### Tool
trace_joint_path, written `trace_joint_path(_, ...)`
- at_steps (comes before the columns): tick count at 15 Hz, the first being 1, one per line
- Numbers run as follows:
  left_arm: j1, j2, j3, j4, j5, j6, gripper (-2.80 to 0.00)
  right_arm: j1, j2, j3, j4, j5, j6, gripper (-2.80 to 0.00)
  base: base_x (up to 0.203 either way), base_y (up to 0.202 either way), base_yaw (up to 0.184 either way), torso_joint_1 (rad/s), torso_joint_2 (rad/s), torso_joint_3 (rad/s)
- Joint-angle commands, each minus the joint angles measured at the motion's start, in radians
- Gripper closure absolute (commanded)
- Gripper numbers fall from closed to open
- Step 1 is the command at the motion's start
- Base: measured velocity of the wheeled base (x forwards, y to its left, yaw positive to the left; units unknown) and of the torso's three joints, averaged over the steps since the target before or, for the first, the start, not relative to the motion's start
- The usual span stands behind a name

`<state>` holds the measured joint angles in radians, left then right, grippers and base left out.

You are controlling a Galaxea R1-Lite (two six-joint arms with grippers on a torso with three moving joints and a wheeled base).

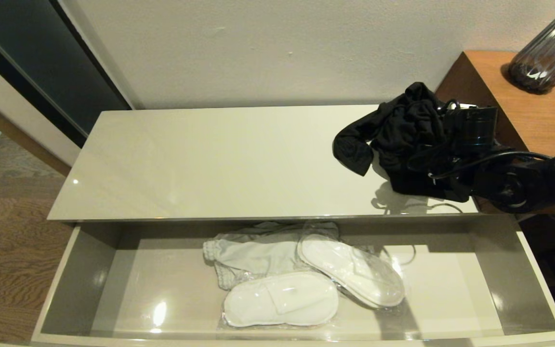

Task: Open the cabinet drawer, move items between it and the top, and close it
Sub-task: Pick up the T-shirt on the table

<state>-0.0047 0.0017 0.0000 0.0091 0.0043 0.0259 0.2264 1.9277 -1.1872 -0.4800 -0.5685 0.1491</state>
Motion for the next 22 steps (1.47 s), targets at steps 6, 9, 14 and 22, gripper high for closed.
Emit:
trace_joint_path(6,0.0,0.001,0.0,0.0,0.0,0.0,0.0,0.004,-0.266,-0.042,0.291,-0.001,0.036,0.0,0.0,0.0,0.0,0.0,0.0,0.0)
trace_joint_path(9,-0.001,0.001,0.0,0.0,0.0,0.0,0.0,0.017,-0.36,-0.148,0.535,0.002,0.08,0.0,0.0,0.0,0.0,0.0,0.0,0.0)
trace_joint_path(14,0.0,0.001,0.0,0.0,0.0,0.0,0.0,0.061,-0.504,-0.224,0.894,0.099,0.2,0.0,0.0,0.0,0.0,0.0,0.0,0.0)
trace_joint_path(22,0.0,0.001,0.0,0.002,0.0,0.0,0.0,0.18,-0.696,-0.243,1.187,0.215,0.33,0.0,0.0,0.0,0.0,0.0,0.0,0.0)
